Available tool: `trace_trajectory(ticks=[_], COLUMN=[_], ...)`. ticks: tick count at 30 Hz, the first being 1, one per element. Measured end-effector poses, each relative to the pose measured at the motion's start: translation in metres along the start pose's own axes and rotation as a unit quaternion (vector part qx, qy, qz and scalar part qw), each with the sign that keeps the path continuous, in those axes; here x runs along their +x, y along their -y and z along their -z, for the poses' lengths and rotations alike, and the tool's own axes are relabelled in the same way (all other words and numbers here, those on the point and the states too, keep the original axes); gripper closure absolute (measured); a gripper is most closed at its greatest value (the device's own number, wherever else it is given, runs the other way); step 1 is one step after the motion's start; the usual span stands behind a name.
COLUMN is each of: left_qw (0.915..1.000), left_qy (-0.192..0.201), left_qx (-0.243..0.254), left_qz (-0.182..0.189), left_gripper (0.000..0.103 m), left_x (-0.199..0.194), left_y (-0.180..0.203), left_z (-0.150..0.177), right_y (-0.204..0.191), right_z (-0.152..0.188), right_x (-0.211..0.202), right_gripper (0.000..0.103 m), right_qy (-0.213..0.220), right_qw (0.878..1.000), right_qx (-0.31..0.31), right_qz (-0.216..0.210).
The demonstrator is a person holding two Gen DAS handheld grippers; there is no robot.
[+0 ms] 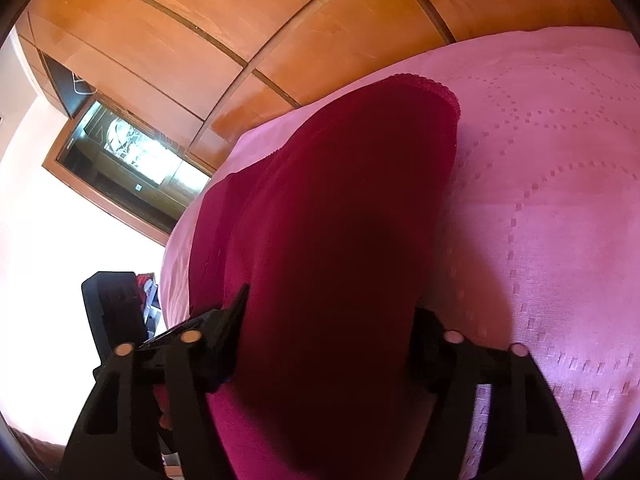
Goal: Fold small clothes
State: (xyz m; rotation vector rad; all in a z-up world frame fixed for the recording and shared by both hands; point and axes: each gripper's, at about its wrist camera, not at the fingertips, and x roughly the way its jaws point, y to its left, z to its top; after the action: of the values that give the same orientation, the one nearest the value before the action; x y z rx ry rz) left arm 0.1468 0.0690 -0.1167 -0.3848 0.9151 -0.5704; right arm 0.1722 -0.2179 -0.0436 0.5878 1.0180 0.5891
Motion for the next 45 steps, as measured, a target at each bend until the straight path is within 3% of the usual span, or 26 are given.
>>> trace_trajectory(ticks=[2, 4, 9, 13, 17, 21, 23, 25, 27, 29, 31, 36, 39, 43, 45], left_qw=[0.9994, 0.9981, 0.9945, 0.991, 0.9886, 0.9848, 0.9839, 0.9866, 0.9878, 0.9863, 0.9823, 0.9644, 0.9561, 0.9535, 0.9505], left_qy=[0.002, 0.012, 0.043, 0.089, 0.144, 0.165, 0.161, 0.134, 0.094, 0.096, 0.112, 0.178, 0.192, 0.156, 0.134], left_qx=[-0.019, -0.031, -0.04, -0.05, -0.033, -0.034, -0.04, -0.062, -0.078, -0.083, -0.106, -0.084, -0.067, -0.065, -0.061], left_qz=[0.028, 0.053, 0.086, 0.087, 0.029, -0.044, -0.067, -0.07, -0.096, -0.106, -0.107, -0.177, -0.211, -0.25, -0.274], left_gripper=[0.059, 0.064, 0.067, 0.068, 0.068, 0.068, 0.068, 0.068, 0.068, 0.058, 0.055, 0.055, 0.055, 0.057, 0.057], left_x=[-0.002, -0.009, -0.04, -0.084, -0.136, -0.152, -0.149, -0.13, -0.1, -0.092, -0.1, -0.132, -0.141, -0.113, -0.092], left_y=[-0.006, -0.009, -0.009, -0.014, -0.02, -0.039, -0.053, -0.072, -0.088, -0.092, -0.091, -0.065, -0.049, -0.041, -0.049], left_z=[0.001, 0.004, 0.013, 0.02, 0.009, -0.01, -0.015, -0.018, -0.015, -0.009, -0.009, -0.01, -0.003, -0.002, 0.001], right_y=[-0.008, -0.017, -0.059, -0.098, -0.145, -0.156, -0.151, -0.138, -0.123, -0.113, -0.109, -0.121, -0.15, -0.175, -0.176], right_z=[0.001, 0.001, -0.004, -0.014, -0.037, -0.063, -0.069, -0.07, -0.064, -0.06, -0.062, -0.061, -0.045, -0.016, -0.002], right_x=[-0.003, -0.007, -0.018, -0.008, 0.029, 0.089, 0.12, 0.145, 0.165, 0.165, 0.156, 0.106, 0.076, 0.087, 0.117], right_gripper=[0.049, 0.052, 0.058, 0.059, 0.059, 0.052, 0.048, 0.048, 0.048, 0.038, 0.019, 0.021, 0.029, 0.036, 0.039], right_qy=[0.002, 0.005, 0.008, 0.003, -0.015, -0.055, -0.081, -0.103, -0.124, -0.115, -0.094, -0.02, 0.017, -0.004, -0.04], right_qw=[1.0, 1.0, 0.997, 0.991, 0.978, 0.975, 0.976, 0.978, 0.977, 0.981, 0.985, 0.985, 0.979, 0.967, 0.962], right_qx=[-0.011, -0.022, -0.074, -0.117, -0.175, -0.187, -0.186, -0.177, -0.173, -0.155, -0.143, -0.165, -0.203, -0.253, -0.263], right_qz=[0.005, 0.004, -0.028, -0.07, -0.113, -0.103, -0.073, -0.039, -0.002, -0.003, 0.018, 0.043, 0.028, 0.022, 0.058])
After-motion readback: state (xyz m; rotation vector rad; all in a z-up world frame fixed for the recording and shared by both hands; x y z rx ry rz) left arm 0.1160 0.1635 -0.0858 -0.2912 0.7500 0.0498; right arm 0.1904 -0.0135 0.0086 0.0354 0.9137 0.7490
